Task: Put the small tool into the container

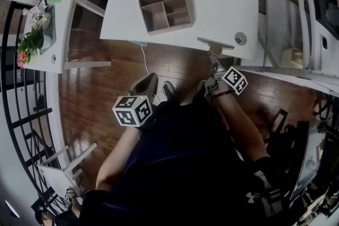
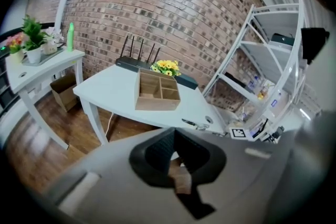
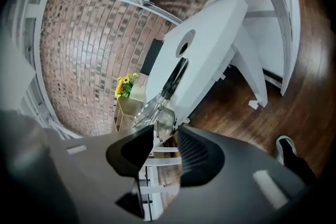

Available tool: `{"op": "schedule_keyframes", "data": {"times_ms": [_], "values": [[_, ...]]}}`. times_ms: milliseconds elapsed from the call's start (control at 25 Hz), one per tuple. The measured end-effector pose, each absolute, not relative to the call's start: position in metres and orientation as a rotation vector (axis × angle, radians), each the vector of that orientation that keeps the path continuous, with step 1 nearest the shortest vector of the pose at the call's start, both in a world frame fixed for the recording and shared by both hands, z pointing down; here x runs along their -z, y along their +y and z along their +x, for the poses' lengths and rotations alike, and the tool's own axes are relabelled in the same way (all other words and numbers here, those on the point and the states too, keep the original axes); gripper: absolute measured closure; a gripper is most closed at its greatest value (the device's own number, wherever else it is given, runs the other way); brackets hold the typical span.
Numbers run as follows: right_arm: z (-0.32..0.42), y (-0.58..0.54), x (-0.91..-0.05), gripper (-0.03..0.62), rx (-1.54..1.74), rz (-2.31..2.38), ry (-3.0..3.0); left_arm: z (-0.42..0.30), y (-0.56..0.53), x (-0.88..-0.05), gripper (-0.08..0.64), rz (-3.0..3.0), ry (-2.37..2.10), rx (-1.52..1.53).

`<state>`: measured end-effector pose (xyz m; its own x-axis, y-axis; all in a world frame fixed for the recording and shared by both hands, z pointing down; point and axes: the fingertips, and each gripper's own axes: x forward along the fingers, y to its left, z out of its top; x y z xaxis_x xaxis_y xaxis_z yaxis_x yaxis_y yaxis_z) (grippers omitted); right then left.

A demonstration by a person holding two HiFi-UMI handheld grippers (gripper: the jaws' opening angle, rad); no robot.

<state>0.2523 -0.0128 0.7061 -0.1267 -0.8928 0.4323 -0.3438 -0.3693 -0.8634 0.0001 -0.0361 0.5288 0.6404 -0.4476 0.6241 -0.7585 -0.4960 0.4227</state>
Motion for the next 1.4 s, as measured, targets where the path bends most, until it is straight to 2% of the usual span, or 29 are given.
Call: {"op": "schedule_keyframes", "data": {"times_ms": [120,240,640,1400], "values": [[0.255,-0.02,-0.71,0.461,1.493,-1.636,1.359,0.001,-0.035,-0.531,0.557,2.162,-0.933,-0.591],[0.259,-0.021,-0.712,0.523,1.477,-1.623,1.341,0.002,-0.034,-0.533,0.557,2.159,-0.93,-0.587],[0.261,-0.016,-0.681,0.562,1.41,-1.634,1.406,0.006,-0.036,-0.533,0.557,2.165,-0.889,-0.538],[0.279,-0.033,-0.59,0.569,1.239,-1.754,1.617,0.004,-0.05,-0.526,0.557,2.173,-0.847,-0.398]]}}
